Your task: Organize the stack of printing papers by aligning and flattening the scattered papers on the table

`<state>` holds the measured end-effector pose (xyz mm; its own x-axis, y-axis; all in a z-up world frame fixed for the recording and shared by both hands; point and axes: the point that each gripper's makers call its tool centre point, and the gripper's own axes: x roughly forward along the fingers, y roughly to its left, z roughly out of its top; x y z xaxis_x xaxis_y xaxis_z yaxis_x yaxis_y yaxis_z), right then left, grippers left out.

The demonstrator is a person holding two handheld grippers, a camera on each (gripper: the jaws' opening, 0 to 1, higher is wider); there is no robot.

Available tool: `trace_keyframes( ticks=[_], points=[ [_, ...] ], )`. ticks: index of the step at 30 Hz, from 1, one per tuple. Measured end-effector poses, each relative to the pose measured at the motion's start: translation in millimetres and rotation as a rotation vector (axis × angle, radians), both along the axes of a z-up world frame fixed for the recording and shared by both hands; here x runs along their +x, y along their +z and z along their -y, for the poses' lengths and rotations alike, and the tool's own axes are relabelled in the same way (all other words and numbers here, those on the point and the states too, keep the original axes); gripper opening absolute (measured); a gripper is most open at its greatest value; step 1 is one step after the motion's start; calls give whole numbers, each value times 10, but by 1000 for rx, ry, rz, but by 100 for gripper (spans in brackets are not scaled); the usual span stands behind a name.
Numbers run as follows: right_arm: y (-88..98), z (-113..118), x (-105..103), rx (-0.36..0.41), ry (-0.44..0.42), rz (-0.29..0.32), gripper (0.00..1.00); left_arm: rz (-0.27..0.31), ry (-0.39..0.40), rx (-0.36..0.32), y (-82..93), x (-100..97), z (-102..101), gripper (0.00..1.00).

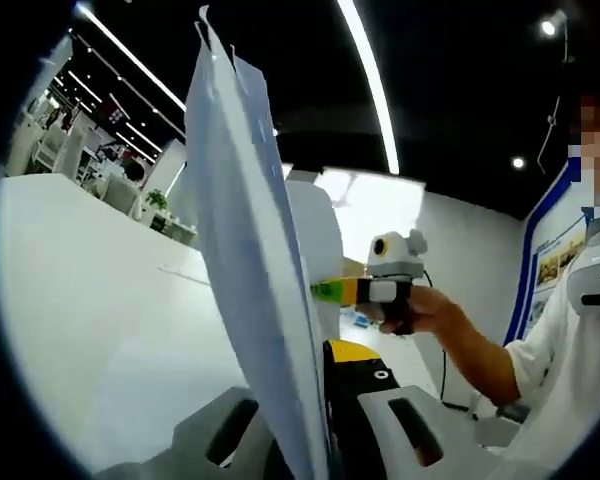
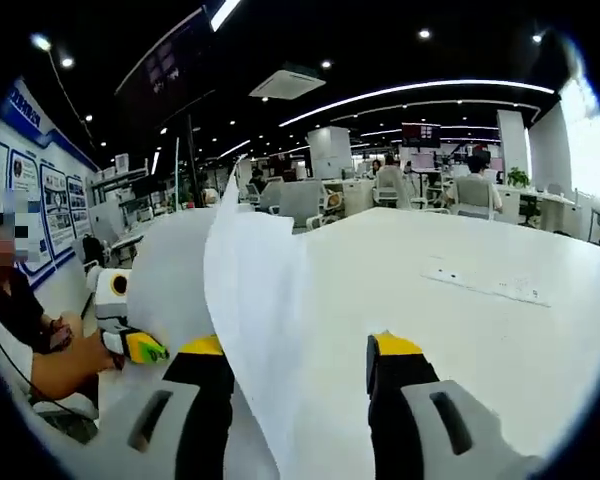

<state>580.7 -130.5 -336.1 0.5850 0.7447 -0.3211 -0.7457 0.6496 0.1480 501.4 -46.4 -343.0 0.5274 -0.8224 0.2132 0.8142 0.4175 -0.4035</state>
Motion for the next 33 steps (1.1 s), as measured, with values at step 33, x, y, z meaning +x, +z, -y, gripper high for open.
trace_keyframes(
  ticks=[33],
  points=[
    [345, 548, -204, 41, -85, 70, 52, -10, 65, -60, 372, 33, -137, 6]
  ],
)
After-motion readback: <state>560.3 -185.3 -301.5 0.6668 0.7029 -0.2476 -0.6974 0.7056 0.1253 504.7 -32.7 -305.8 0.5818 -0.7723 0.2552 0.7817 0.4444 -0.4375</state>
